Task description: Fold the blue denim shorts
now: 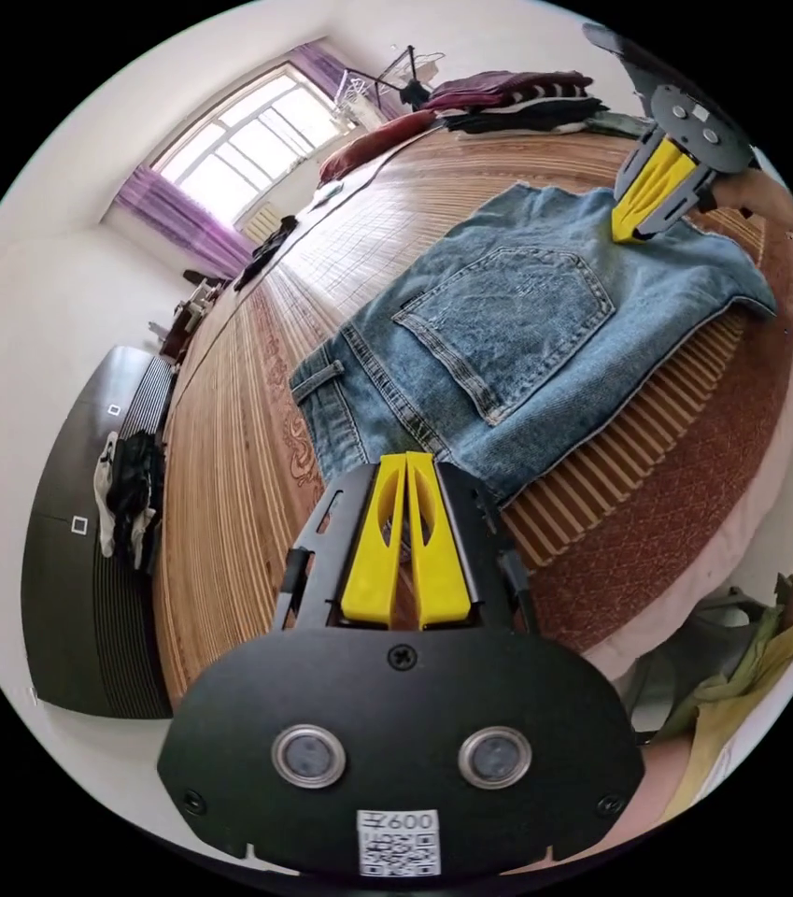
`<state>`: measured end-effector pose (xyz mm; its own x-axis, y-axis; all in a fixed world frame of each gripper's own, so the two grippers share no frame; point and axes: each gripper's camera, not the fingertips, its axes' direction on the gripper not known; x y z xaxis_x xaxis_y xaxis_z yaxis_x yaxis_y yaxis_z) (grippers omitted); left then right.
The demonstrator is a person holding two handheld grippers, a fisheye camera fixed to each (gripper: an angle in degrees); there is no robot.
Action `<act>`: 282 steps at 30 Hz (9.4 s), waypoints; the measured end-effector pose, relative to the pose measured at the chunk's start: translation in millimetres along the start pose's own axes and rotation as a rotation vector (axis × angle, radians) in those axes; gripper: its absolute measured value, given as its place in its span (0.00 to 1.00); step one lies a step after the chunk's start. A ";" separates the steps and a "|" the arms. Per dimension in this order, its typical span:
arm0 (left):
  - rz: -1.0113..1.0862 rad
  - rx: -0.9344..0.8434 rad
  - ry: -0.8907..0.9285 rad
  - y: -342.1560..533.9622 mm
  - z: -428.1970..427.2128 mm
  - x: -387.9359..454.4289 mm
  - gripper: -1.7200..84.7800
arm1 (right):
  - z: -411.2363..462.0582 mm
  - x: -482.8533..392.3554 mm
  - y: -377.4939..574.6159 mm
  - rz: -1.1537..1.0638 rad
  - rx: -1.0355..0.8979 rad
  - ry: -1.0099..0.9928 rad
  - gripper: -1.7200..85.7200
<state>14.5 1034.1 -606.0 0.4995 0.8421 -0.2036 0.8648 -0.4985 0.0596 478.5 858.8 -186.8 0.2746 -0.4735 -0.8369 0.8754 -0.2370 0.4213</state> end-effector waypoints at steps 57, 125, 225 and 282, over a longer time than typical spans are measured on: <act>-0.481 0.226 0.482 -29.7 -297.9 -158.6 0.02 | 156.8 -166.1 -31.5 0.106 0.409 -0.380 0.01; -0.239 0.065 -0.104 -341.5 -186.0 -102.7 0.03 | 113.4 -110.2 -118.0 0.368 0.286 -0.399 0.01; 0.123 0.410 0.059 356.3 10.7 6.6 0.04 | -493.6 66.4 -205.6 0.951 0.343 -1.483 0.18; 0.523 0.646 0.099 88.3 170.4 311.0 0.14 | -333.7 237.1 -323.1 1.039 0.564 -0.388 0.20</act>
